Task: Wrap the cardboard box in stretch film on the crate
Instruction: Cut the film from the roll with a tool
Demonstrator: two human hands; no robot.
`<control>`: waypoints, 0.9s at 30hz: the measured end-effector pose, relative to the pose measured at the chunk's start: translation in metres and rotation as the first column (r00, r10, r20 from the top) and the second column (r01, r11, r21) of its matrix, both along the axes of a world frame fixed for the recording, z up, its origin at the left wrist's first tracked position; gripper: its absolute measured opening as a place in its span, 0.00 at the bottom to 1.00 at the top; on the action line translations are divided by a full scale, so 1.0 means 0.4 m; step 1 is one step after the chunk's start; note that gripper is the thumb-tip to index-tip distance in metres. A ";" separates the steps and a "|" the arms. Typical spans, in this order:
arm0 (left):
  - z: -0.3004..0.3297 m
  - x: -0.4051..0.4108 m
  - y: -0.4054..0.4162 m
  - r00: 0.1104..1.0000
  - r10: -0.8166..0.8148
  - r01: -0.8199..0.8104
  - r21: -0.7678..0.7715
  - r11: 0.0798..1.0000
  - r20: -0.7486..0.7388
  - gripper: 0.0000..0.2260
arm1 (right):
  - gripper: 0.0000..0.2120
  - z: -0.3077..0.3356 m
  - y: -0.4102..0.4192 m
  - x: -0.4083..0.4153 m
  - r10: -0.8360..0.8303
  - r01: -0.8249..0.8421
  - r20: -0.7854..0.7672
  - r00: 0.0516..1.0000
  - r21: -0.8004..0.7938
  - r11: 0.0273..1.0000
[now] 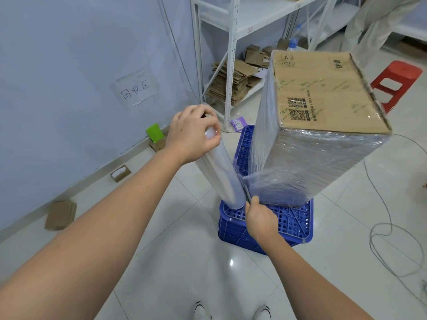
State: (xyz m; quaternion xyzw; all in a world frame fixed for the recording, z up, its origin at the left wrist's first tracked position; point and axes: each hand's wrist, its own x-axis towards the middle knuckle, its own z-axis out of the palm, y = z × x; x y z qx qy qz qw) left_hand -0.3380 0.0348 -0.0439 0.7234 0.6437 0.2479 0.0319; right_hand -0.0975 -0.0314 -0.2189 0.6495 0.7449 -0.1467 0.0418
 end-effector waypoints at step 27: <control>0.011 0.003 0.061 1.000 -0.003 0.002 -0.016 1.000 -0.003 0.02 | 0.12 -0.042 0.113 -0.023 -0.048 0.045 -0.060 0.997 -0.056 0.997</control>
